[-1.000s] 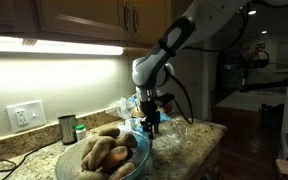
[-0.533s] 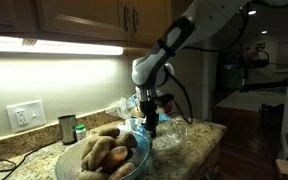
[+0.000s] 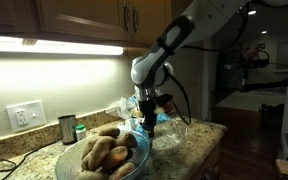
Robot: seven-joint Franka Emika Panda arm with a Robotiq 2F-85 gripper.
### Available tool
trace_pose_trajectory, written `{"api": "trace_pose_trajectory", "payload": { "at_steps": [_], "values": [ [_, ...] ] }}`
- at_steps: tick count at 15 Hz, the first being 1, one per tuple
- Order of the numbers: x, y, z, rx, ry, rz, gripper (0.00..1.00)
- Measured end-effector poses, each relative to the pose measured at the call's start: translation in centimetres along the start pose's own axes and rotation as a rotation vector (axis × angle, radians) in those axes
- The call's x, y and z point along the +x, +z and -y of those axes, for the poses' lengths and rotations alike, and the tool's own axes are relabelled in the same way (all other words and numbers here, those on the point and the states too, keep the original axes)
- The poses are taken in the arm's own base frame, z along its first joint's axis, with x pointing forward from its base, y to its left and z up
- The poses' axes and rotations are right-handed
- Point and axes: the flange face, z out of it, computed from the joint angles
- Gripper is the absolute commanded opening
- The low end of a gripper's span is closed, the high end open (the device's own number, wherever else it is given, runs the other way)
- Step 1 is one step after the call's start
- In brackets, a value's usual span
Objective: Move potato from the plastic bag into the clear bowl
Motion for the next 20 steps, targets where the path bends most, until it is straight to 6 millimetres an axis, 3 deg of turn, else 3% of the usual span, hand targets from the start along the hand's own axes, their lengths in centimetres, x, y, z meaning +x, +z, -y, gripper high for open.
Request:
{"api": "trace_pose_trajectory", "payload": {
  "at_steps": [20],
  "values": [
    [0.68, -0.67, 0.27, 0.088, -0.041, -0.073, 0.07]
  ]
}}
